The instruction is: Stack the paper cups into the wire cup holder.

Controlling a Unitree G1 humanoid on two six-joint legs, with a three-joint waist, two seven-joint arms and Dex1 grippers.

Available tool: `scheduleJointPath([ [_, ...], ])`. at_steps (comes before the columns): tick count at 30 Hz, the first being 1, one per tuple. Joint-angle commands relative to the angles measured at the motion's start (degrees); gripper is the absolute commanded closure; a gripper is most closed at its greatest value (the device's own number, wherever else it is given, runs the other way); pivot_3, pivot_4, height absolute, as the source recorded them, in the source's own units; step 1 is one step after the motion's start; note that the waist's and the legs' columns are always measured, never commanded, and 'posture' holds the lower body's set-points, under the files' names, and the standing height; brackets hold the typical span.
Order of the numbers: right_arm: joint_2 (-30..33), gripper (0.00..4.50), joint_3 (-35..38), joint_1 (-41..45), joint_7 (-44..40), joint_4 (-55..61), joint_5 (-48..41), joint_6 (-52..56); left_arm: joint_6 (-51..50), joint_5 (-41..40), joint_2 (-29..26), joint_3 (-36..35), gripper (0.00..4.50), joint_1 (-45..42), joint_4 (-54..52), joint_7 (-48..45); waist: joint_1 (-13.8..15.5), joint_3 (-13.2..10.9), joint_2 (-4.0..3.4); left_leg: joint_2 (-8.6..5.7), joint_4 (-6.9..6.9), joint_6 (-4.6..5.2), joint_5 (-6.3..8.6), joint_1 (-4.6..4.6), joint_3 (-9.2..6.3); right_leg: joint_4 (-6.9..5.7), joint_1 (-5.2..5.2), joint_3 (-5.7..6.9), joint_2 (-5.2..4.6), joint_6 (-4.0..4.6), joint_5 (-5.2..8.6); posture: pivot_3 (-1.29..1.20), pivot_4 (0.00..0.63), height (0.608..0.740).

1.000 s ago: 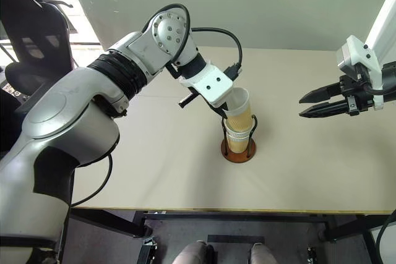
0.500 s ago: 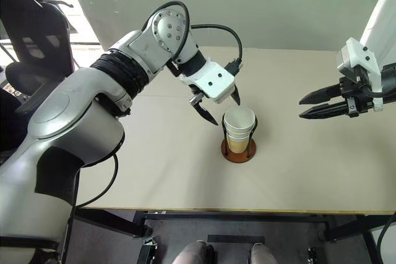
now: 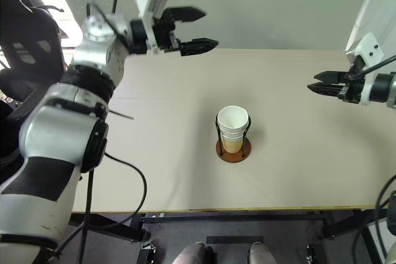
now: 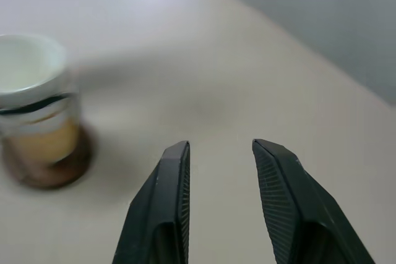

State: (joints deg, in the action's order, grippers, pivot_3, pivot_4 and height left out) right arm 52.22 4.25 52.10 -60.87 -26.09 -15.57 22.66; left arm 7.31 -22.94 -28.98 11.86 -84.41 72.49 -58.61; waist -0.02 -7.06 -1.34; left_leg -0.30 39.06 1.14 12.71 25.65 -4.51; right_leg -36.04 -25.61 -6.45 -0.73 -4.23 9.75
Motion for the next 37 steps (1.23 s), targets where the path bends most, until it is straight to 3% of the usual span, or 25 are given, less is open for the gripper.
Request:
scheduleJointPath([
  [1,-3.63,2.93,2.77,0.61,7.82,-3.5,1.19,-2.82,-0.94,3.23,-0.08,-4.37,0.02,5.01,-2.83,8.67,-0.18,-0.03,0.0,0.02,0.03,0.01,-0.02,-0.01,0.03,0.02,-0.01,-0.02,0.01,0.01,-0.04,0.0,0.15,0.74],
  [7,-10.73,2.93,2.31,-0.95,16.27,-6.87,3.88,-5.76,-0.99,6.18,2.38,-8.95,0.02,12.35,-6.67,13.88,0.53,-0.04,0.02,-0.1,0.08,-0.06,-0.15,0.28,-0.06,0.09,-0.17,0.11,-0.06,-0.07,-0.18,0.0,0.15,0.74],
  [14,-19.11,2.93,4.79,-3.23,27.33,-10.24,4.26,-12.1,-0.26,11.89,5.59,-11.79,0.02,14.88,-5.06,29.0,0.45,-0.04,0.02,-0.12,0.02,-0.05,-0.16,0.18,-0.02,0.06,-0.13,0.1,-0.09,-0.05,-0.21,0.0,0.15,0.74],
  [20,-21.82,2.93,5.29,-3.98,33.24,-15.43,5.6,-19.43,-0.31,11.78,7.48,-15.6,0.02,17.25,-5.42,28.93,0.34,-0.03,0.02,-0.12,-0.02,-0.06,-0.16,0.17,-0.02,0.07,-0.14,0.09,-0.09,0.03,-0.27,0.0,0.15,0.74],
  [30,-24.32,2.93,4.02,-4.49,31.84,-19.75,7.39,-27.54,4.6,13.26,9.6,-16.54,0.02,23.28,-9.65,21.67,0.29,-0.03,0.01,-0.1,-0.04,-0.05,-0.15,0.18,-0.03,0.06,-0.15,0.09,-0.09,0.12,-0.34,0.0,0.15,0.74],
  [37,-23.87,2.93,4.34,-3.17,23.51,-20.97,5.03,-26.16,5.9,14.41,8.37,-15.75,0.02,26.7,-12.27,14.48,0.21,-0.03,0.01,-0.09,-0.05,-0.06,-0.15,0.17,-0.03,0.07,-0.14,0.08,-0.08,0.19,-0.38,0.0,0.15,0.74],
])
